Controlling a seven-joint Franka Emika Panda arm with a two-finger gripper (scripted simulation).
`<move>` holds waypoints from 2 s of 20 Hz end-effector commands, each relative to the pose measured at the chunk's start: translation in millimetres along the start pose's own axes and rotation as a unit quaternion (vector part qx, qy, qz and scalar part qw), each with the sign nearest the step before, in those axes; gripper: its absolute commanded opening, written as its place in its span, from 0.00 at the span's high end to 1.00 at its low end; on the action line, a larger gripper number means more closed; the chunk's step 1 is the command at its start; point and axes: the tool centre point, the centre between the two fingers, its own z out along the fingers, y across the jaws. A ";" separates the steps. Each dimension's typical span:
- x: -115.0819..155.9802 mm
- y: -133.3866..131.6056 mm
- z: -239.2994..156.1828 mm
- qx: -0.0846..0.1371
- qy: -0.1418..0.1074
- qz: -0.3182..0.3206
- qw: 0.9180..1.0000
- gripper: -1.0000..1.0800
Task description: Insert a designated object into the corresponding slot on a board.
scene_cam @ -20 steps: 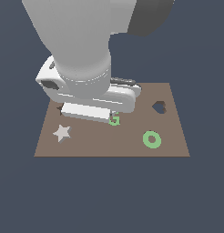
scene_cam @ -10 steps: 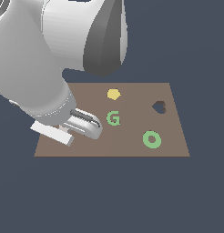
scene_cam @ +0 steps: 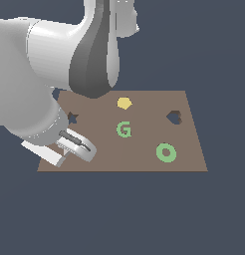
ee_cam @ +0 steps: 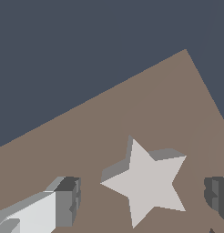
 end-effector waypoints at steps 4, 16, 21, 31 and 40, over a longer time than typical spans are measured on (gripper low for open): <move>0.7 0.6 2.1 0.000 0.000 0.001 1.000 0.04; 1.3 1.0 20.7 0.000 0.000 0.003 1.000 1.00; 1.3 1.0 20.7 0.000 0.000 0.003 1.000 1.00; 1.2 1.5 17.5 0.000 0.000 0.007 1.000 1.00; -0.2 10.1 16.9 0.000 0.000 0.064 0.998 1.00</move>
